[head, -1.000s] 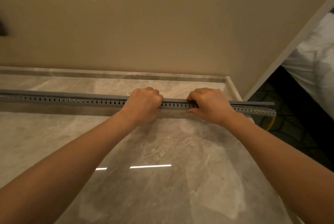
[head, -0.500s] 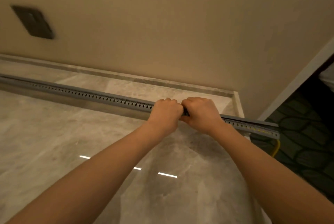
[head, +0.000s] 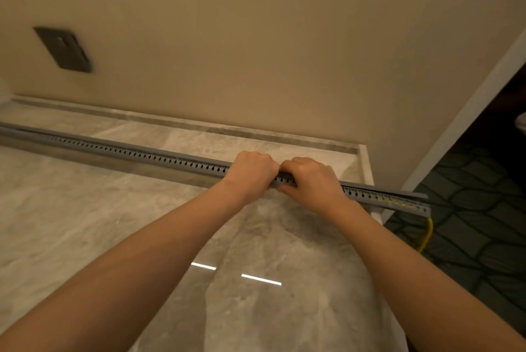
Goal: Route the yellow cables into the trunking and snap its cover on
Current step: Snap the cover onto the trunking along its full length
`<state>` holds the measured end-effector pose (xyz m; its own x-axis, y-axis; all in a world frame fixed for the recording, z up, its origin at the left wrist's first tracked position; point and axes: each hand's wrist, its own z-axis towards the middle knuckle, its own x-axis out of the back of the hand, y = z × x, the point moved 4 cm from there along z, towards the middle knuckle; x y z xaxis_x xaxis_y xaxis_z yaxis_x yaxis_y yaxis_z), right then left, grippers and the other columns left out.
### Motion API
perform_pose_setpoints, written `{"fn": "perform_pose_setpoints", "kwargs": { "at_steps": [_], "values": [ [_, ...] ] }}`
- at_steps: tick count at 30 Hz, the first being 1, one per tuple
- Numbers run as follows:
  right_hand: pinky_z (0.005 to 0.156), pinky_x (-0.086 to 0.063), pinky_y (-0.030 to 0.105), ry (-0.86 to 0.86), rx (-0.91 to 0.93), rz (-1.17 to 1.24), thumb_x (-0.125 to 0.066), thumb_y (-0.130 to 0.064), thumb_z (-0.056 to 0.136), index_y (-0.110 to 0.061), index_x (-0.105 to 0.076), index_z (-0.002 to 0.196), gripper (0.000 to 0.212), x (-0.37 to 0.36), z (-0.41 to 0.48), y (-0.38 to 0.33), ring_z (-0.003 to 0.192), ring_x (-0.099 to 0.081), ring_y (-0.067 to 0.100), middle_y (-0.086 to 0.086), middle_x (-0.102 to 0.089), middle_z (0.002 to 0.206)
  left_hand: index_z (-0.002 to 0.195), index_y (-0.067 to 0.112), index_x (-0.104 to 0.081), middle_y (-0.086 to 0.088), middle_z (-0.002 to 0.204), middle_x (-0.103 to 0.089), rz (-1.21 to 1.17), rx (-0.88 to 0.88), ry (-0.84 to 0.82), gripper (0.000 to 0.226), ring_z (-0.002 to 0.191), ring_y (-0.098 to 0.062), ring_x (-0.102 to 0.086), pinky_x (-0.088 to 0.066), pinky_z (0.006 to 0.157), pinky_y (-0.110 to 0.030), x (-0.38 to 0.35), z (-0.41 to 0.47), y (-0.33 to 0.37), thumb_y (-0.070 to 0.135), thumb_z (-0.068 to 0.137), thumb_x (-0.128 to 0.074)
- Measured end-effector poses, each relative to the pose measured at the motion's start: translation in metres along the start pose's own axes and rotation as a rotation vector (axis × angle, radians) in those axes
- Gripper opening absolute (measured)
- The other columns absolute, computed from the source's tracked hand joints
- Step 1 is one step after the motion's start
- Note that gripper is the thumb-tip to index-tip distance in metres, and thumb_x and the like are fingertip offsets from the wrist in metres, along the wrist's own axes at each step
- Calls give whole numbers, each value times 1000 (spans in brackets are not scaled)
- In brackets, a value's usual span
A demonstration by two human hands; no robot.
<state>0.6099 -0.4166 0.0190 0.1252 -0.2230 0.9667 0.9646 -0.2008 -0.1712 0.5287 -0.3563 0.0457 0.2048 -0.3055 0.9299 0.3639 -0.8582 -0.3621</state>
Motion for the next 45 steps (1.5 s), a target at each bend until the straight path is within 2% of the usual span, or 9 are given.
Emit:
{"fn": "perform_pose_setpoints", "kwargs": {
  "at_steps": [4, 8, 14, 19, 22, 32, 38, 41, 45],
  "values": [
    [80, -47, 33, -25, -28, 8, -60, -31, 87, -24, -55, 122, 36, 4, -16, 14, 106, -51, 17, -4, -60, 112, 109, 11, -60, -9, 113, -62, 24, -10, 12, 20, 102, -29, -59, -42, 76, -35, 0, 2, -1, 20, 95, -49],
    [85, -47, 35, -29, -69, -19, -63, -29, 85, -22, -56, 121, 38, 10, -29, 30, 107, -52, 19, -1, -61, 111, 105, 12, -62, -9, 108, -63, 31, -22, 20, 16, 98, -28, -60, -38, 69, -33, -2, 3, -2, 18, 94, -51],
    [74, -43, 28, -67, -138, -125, -62, -42, 85, -26, -58, 118, 38, 23, -35, 42, 103, -53, 16, -4, -61, 109, 104, 12, -62, -9, 106, -63, 29, -24, 31, 16, 97, -28, -60, -34, 68, -32, -5, 5, -4, 18, 94, -51],
    [70, -41, 28, -115, -120, -189, -64, -44, 83, -24, -60, 112, 36, 21, -22, 36, 97, -55, 18, -4, -61, 104, 103, 12, -62, -9, 106, -63, 23, -34, 31, 18, 97, -28, -60, -32, 68, -31, -8, 5, -5, 21, 95, -50],
    [71, -46, 31, -121, -112, -181, -66, -45, 80, -22, -62, 105, 34, 15, -15, 32, 90, -56, 19, -4, -61, 98, 103, 12, -62, -9, 106, -64, 20, -42, 34, 18, 96, -28, -60, -32, 68, -31, -9, 4, -6, 23, 95, -50],
    [63, -40, 28, -149, -82, -146, -71, -49, 74, -24, -63, 94, 33, 17, -3, 34, 77, -54, 16, -6, -64, 90, 103, 14, -63, -7, 101, -65, -1, -33, 37, 21, 92, -27, -61, -32, 66, -31, -13, 3, -8, 27, 94, -49],
    [61, -36, 26, -144, -40, -133, -71, -49, 73, -24, -67, 92, 31, 18, -2, 36, 77, -56, 15, -6, -66, 87, 99, 13, -62, -6, 97, -64, 0, -41, 66, 19, 88, -26, -60, -32, 64, -30, -11, 3, -7, 25, 92, -49],
    [61, -35, 26, -144, -34, -125, -71, -48, 74, -25, -66, 92, 31, 19, -2, 36, 76, -55, 14, -6, -67, 88, 96, 13, -63, -5, 96, -63, -68, -29, 84, 20, 89, -25, -59, -34, 64, -30, -10, 6, -5, 29, 91, -52],
    [62, -34, 27, -121, -22, -131, -70, -48, 74, -24, -66, 93, 31, 19, -3, 37, 80, -58, 18, -4, -67, 90, 96, 12, -63, -5, 94, -61, -322, -19, 109, 22, 88, -24, -58, -36, 62, -30, -14, 15, 9, 32, 88, -55]
  ]
}}
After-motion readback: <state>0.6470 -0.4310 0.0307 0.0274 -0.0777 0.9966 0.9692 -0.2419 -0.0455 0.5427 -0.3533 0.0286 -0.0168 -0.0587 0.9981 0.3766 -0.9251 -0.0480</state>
